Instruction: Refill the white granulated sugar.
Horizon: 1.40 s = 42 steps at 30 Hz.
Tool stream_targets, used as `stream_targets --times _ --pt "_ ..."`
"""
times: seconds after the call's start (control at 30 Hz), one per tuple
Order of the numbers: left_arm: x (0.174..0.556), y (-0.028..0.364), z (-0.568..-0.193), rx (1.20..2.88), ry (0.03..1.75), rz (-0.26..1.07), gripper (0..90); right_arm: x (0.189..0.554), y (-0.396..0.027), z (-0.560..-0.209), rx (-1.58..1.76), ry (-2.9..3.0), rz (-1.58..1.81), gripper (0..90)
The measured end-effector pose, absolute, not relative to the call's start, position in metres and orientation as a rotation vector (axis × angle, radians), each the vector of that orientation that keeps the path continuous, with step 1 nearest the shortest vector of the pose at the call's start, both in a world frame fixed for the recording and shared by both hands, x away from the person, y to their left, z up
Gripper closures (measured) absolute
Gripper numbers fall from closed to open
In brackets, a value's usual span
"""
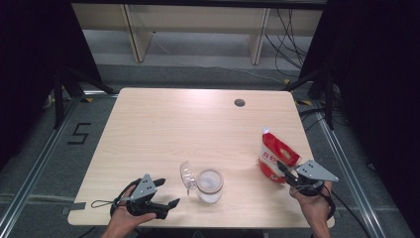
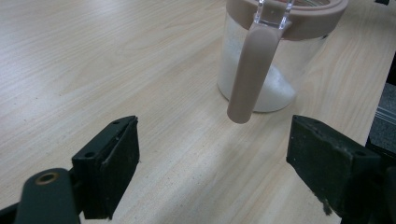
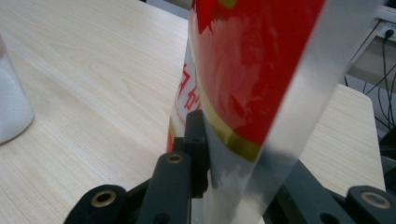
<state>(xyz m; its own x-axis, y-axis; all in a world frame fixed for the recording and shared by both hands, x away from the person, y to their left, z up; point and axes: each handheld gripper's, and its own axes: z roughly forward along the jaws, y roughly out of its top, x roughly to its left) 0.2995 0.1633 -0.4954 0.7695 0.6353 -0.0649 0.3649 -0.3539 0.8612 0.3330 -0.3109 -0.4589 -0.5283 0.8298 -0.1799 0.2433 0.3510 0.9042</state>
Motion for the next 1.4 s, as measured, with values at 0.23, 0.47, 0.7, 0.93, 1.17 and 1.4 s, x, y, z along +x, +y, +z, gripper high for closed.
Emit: stream_targets --times 0.23,0.47,0.7,0.93,1.17,1.4 --pt "0.299 0.163 -0.496 1.988 0.755 0.346 16.6 0.331 -0.314 -0.459 0.942 1.941 1.187 76.2" --pt "0.3 0.163 -0.496 1.987 0.756 0.345 16.6 0.324 -0.313 -0.455 0.961 1.897 1.189 63.3" --pt "0.3 0.163 -0.496 1.989 0.756 0.343 16.6 0.314 -0.314 -0.453 1.033 1.816 1.238 47.1" --pt "0.3 0.163 -0.495 1.987 0.756 0.35 16.6 0.304 -0.319 -0.454 1.072 1.754 1.263 39.0" --pt "0.3 0.163 -0.494 1.977 0.76 0.341 16.6 0.294 -0.32 -0.458 1.094 1.758 1.269 36.3" --pt "0.302 0.162 -0.494 1.974 0.748 0.338 16.6 0.285 -0.319 -0.462 1.12 1.8 1.274 34.0"
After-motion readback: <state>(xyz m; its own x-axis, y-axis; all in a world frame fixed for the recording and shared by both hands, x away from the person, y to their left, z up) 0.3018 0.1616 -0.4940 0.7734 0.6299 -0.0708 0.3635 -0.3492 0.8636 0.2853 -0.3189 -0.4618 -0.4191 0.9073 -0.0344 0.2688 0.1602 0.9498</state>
